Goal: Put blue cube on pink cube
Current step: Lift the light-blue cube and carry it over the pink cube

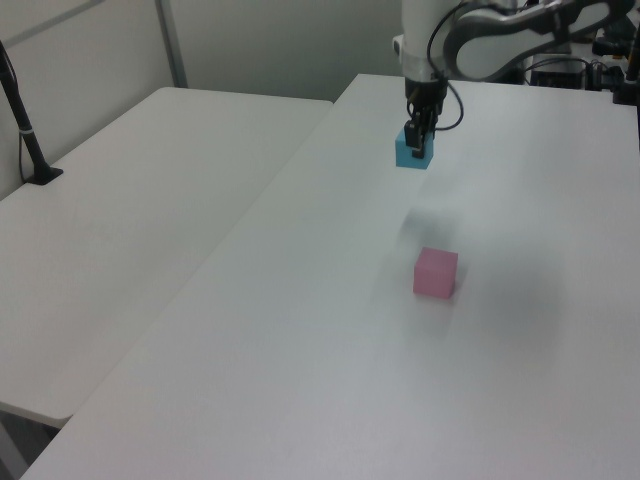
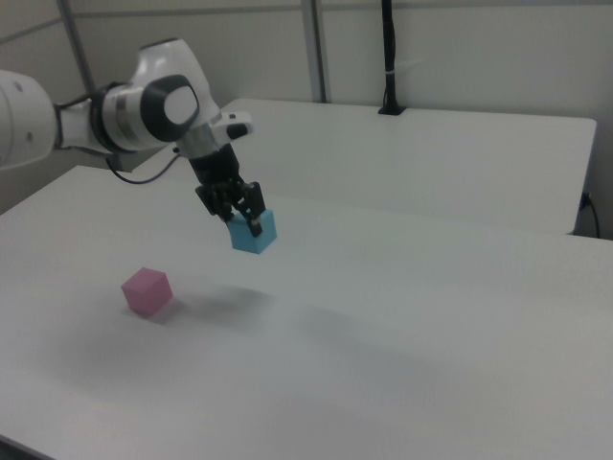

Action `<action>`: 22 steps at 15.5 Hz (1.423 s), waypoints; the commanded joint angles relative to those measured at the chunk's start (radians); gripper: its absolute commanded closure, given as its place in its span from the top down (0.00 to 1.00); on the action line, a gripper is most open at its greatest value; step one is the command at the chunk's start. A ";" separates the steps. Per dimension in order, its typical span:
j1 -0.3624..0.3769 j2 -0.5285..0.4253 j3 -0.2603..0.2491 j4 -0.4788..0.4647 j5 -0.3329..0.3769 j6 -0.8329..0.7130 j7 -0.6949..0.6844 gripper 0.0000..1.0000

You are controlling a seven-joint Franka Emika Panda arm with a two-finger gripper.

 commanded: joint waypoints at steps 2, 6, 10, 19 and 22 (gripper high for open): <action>0.013 -0.182 0.002 -0.106 0.096 -0.097 0.007 0.44; 0.060 -0.255 0.010 -0.113 0.182 -0.203 -0.005 0.44; 0.138 -0.290 0.009 -0.159 0.220 -0.227 0.013 0.44; 0.263 -0.264 0.010 -0.316 0.266 -0.007 0.133 0.44; 0.266 -0.229 0.010 -0.319 0.265 0.039 0.155 0.44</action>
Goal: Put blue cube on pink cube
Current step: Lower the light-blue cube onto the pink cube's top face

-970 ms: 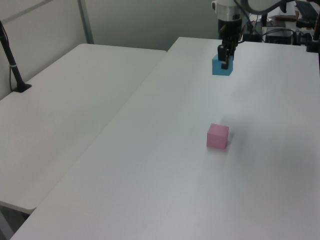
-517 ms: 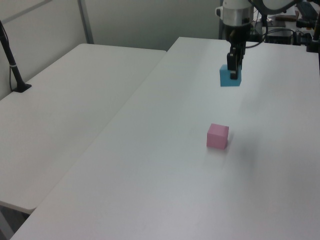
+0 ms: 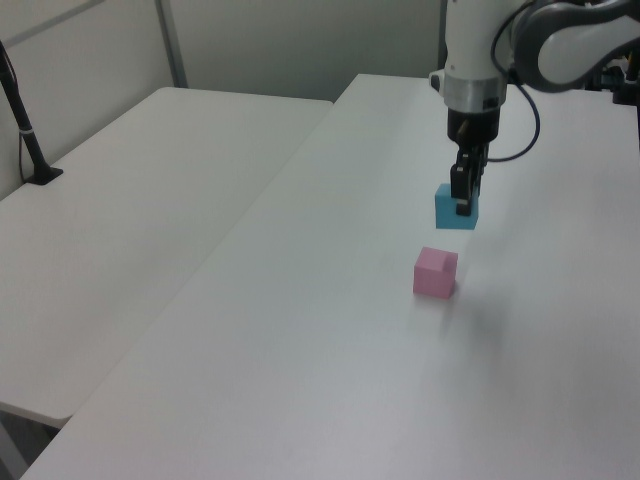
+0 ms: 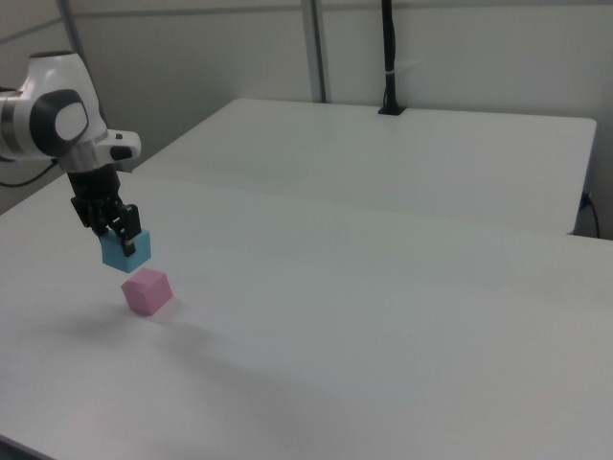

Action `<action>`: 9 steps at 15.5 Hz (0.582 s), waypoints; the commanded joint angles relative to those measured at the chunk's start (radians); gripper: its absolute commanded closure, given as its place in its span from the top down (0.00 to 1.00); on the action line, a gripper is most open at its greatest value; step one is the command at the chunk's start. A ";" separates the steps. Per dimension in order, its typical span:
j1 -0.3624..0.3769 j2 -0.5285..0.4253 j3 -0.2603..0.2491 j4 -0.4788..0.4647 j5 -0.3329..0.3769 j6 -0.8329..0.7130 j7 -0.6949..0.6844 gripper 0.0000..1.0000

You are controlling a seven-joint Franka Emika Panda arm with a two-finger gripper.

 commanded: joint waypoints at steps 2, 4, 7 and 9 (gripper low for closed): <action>0.012 0.033 -0.008 -0.026 0.014 0.095 0.033 0.44; 0.012 0.061 -0.008 -0.024 0.005 0.109 0.033 0.44; 0.012 0.093 -0.008 -0.022 0.000 0.148 0.034 0.44; 0.013 0.095 -0.008 -0.021 -0.002 0.158 0.034 0.43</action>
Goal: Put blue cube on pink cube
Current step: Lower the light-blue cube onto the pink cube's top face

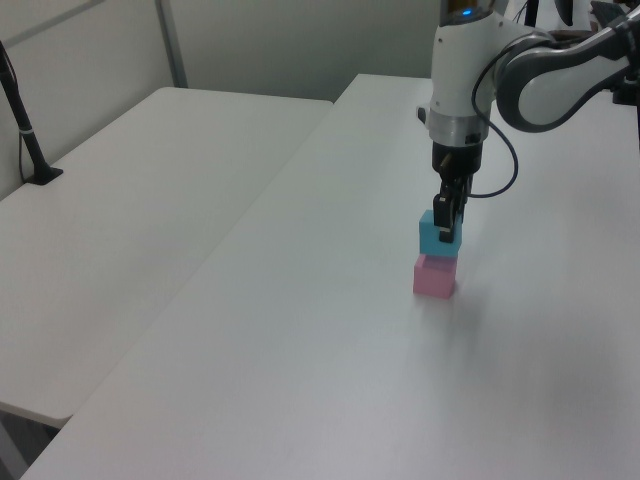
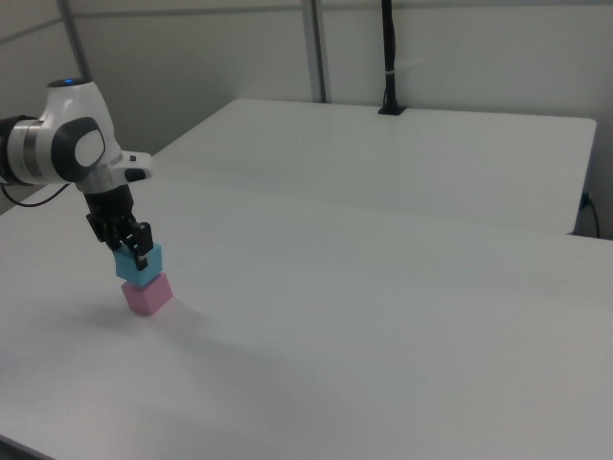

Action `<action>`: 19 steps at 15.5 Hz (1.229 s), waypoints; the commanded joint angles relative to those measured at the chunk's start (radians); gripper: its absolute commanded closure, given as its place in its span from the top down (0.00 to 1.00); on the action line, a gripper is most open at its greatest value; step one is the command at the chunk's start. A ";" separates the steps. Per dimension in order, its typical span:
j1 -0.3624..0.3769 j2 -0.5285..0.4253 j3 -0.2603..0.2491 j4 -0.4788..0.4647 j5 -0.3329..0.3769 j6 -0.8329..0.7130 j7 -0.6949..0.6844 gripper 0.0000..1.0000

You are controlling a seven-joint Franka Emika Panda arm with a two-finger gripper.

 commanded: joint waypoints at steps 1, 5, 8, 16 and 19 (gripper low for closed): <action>0.011 0.003 -0.008 -0.008 -0.001 0.032 0.019 0.43; 0.029 0.021 -0.008 -0.008 -0.011 0.035 0.019 0.42; 0.031 0.023 -0.008 -0.008 -0.012 0.036 0.019 0.42; 0.031 0.030 -0.009 -0.002 -0.041 0.024 0.019 1.00; 0.020 0.014 -0.009 0.015 -0.041 -0.014 0.031 1.00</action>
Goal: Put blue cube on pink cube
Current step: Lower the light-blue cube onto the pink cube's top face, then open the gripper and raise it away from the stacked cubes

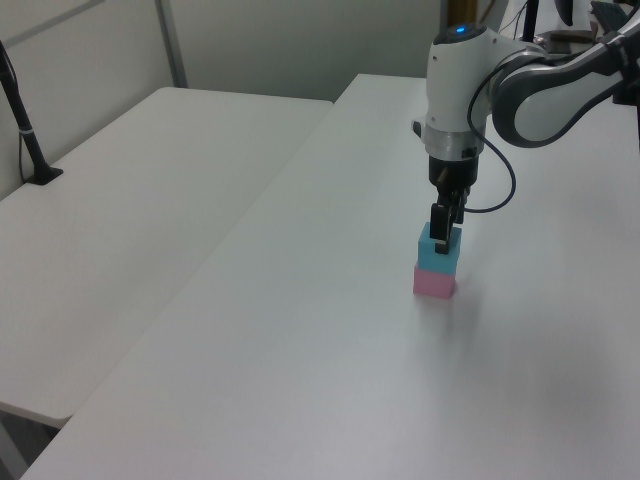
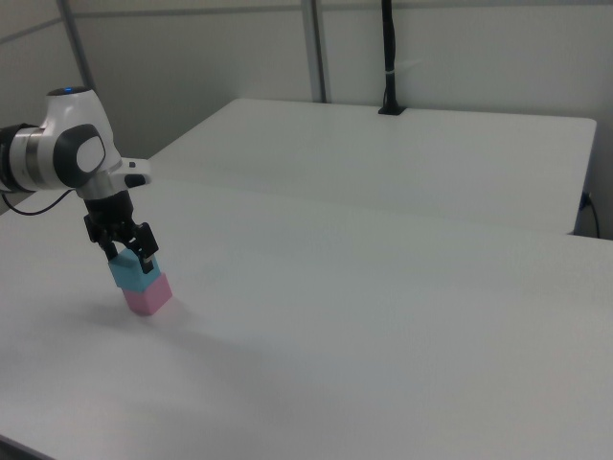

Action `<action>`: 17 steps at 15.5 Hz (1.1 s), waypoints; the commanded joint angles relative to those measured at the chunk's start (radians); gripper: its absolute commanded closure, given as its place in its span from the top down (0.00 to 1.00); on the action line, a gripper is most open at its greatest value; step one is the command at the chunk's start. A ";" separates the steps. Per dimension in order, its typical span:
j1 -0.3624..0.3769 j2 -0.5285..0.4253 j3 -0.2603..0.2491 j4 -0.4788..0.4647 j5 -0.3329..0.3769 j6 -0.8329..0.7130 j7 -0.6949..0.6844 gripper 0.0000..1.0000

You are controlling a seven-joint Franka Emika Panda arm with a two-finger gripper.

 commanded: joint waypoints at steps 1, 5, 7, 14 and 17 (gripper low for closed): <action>-0.005 -0.040 -0.015 0.046 -0.018 -0.096 0.031 1.00; -0.126 -0.062 -0.017 0.224 -0.006 -0.276 0.027 1.00; -0.180 -0.068 -0.018 0.302 -0.008 -0.360 0.021 1.00; -0.271 -0.166 -0.125 0.415 -0.017 -0.554 -0.243 1.00; -0.265 -0.175 -0.191 0.431 -0.017 -0.553 -0.320 1.00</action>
